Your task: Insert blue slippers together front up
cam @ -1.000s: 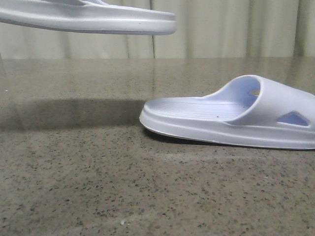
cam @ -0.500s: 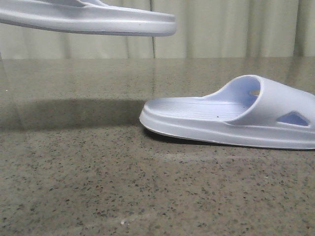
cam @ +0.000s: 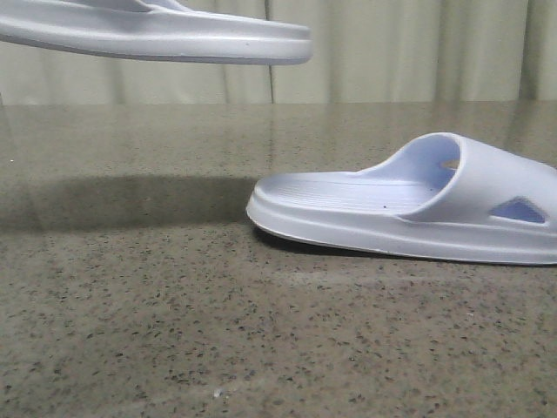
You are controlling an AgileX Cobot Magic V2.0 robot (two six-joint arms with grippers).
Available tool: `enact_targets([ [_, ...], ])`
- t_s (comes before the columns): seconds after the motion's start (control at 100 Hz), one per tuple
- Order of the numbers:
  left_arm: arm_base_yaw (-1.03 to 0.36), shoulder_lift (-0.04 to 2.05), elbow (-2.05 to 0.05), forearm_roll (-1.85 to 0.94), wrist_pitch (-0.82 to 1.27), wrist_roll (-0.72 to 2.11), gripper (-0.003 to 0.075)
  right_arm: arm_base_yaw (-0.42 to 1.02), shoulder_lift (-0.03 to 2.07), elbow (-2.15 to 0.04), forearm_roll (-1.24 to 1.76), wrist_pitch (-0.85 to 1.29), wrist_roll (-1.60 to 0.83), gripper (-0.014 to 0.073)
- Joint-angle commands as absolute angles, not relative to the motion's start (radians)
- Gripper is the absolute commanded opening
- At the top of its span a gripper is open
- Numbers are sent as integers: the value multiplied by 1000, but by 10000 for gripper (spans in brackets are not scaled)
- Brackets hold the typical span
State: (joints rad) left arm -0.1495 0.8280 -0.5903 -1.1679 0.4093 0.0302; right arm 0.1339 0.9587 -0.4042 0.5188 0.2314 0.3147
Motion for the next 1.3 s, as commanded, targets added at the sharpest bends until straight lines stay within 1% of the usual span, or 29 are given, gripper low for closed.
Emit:
enact_targets([
  [0.0, -155, 817, -616, -1207, 397, 31, 19, 134, 967, -422, 526, 287, 312, 410],
  [0.26, -155, 817, -616, -1209, 397, 31, 19, 134, 967, -422, 545, 328, 311, 409],
  [0.5, -155, 817, -616, -1212, 397, 31, 19, 134, 967, -422, 579, 335, 309, 328],
  [0.7, -155, 817, -616, -1212, 397, 31, 19, 134, 967, -422, 579, 335, 309, 278],
  [0.84, -155, 817, -616, -1216, 397, 31, 19, 134, 967, -422, 579, 337, 309, 179],
  [0.85, -155, 817, -616, -1216, 397, 31, 19, 134, 967, -422, 579, 337, 309, 158],
  [0.91, -155, 817, -616, -1216, 397, 31, 19, 134, 967, -422, 579, 332, 307, 106],
  [0.98, -155, 817, -616, -1217, 397, 31, 19, 134, 967, -422, 579, 324, 301, 19],
  [1.07, -155, 817, -616, -1228, 397, 31, 19, 134, 967, -422, 579, 302, 298, -108],
  [1.29, -155, 817, -616, -1238, 397, 31, 19, 134, 967, -422, 581, 161, 298, -107],
])
